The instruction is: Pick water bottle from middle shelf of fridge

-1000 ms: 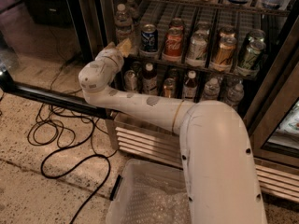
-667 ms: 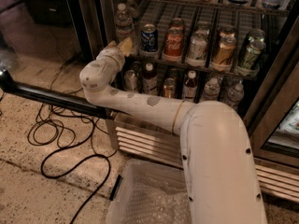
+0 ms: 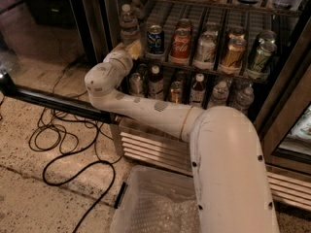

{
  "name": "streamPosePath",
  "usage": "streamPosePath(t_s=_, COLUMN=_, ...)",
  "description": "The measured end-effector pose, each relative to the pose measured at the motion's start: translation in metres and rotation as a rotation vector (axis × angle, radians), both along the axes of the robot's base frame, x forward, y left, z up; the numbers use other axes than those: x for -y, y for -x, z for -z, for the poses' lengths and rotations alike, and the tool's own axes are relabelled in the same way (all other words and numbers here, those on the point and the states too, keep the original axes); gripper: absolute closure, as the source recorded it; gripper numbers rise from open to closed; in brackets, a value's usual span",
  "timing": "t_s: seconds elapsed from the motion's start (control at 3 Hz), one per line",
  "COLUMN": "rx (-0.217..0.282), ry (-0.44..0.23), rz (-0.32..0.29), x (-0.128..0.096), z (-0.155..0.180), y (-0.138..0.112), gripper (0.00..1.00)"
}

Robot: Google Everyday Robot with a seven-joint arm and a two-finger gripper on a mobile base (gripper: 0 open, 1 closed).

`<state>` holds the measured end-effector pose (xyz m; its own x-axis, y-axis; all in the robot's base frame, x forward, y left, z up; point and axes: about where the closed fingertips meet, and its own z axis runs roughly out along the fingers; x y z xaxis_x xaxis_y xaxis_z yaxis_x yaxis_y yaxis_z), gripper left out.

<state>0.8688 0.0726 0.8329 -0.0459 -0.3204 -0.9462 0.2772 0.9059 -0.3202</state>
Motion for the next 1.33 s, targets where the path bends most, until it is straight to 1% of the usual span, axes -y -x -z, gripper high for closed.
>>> streamPosePath(t_s=0.33, rx=-0.007, ry=0.002, rz=-0.002, x=0.0004, z=0.0035, y=-0.0012, gripper=0.4)
streamPosePath(t_s=1.0, rx=-0.002, ry=0.002, rz=-0.02, x=-0.0073, z=0.0027, y=-0.0068, gripper=0.4)
streamPosePath(t_s=1.33, rx=0.0, ry=0.004, rz=-0.023, x=-0.0081, z=0.0025, y=-0.0102, gripper=0.36)
